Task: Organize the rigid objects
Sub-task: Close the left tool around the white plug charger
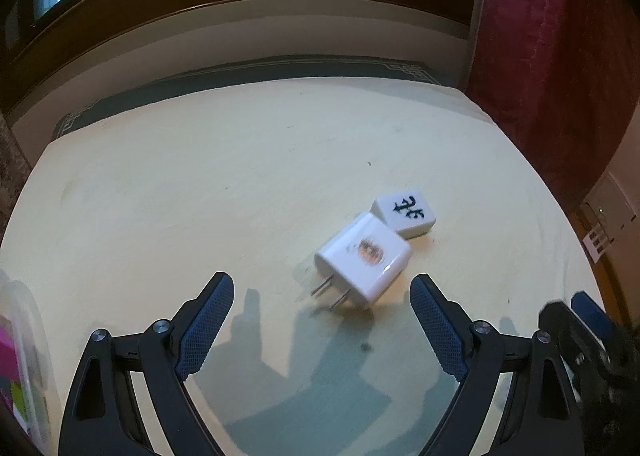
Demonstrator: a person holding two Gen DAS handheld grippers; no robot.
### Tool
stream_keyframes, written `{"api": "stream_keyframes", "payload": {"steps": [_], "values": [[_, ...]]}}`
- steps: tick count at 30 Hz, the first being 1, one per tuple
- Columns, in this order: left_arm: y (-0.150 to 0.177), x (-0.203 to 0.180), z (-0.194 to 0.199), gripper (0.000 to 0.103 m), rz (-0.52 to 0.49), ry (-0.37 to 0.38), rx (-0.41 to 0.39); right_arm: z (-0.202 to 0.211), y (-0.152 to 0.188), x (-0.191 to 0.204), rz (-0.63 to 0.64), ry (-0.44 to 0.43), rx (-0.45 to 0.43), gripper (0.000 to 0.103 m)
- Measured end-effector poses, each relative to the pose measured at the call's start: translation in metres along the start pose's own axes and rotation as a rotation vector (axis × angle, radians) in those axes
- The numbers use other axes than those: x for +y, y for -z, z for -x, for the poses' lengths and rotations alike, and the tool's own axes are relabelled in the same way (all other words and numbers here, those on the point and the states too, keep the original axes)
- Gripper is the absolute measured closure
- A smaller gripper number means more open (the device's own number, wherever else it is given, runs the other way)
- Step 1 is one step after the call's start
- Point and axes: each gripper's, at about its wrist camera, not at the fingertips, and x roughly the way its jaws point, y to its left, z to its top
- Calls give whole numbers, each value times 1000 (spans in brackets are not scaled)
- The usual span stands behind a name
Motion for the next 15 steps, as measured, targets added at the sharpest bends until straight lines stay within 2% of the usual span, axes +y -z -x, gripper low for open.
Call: {"api": "stream_keyframes", "payload": {"steps": [10, 15], "values": [[-10, 0, -19, 12, 44, 20, 23, 1, 1, -1, -1, -8, 6, 1], [-5, 0, -21, 14, 27, 26, 11, 2, 2, -1, 1, -7, 6, 1]]}}
